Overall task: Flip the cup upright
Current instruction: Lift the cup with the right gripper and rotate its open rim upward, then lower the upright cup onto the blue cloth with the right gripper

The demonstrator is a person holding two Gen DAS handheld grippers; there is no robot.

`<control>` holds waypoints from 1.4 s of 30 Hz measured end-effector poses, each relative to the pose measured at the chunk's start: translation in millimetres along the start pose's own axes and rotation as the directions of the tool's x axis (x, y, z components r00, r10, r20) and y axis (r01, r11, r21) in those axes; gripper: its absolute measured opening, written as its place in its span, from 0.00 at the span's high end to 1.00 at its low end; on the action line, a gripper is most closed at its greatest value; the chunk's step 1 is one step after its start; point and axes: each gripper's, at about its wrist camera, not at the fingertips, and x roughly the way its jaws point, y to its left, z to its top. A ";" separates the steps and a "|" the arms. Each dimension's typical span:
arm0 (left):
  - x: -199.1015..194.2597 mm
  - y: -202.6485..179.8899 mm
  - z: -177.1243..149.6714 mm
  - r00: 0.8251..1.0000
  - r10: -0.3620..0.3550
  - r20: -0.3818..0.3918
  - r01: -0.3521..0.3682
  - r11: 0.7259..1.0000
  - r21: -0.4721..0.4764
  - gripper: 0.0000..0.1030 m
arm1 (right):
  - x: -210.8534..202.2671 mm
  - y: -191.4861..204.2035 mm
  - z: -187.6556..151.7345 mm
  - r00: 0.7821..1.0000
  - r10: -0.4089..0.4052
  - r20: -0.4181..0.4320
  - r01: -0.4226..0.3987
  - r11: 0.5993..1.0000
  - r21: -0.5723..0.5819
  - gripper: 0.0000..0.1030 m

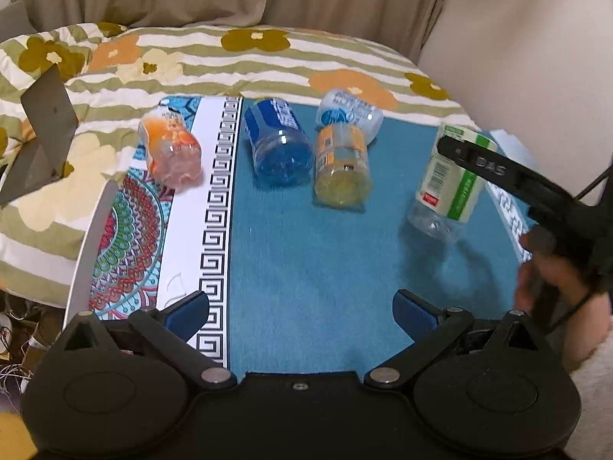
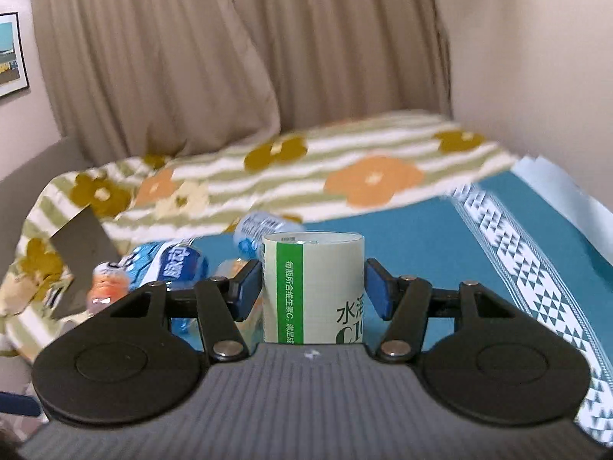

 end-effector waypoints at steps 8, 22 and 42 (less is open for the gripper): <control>7.8 -1.1 -9.4 1.000 0.005 -0.021 -0.005 0.999 0.034 0.00 | 14.9 6.6 -29.0 0.998 -0.042 0.048 0.044 0.998 -0.037 0.29; 7.1 -13.0 -12.5 0.999 -0.003 -0.035 0.004 0.999 0.037 0.00 | -15.7 16.1 -35.8 0.997 -0.034 -0.070 0.024 0.990 -0.139 0.27; -49.0 -32.8 3.3 0.995 0.028 0.091 -0.031 0.999 0.029 0.00 | -58.4 -1.8 15.6 0.987 -0.023 -0.161 0.003 0.992 -0.127 0.00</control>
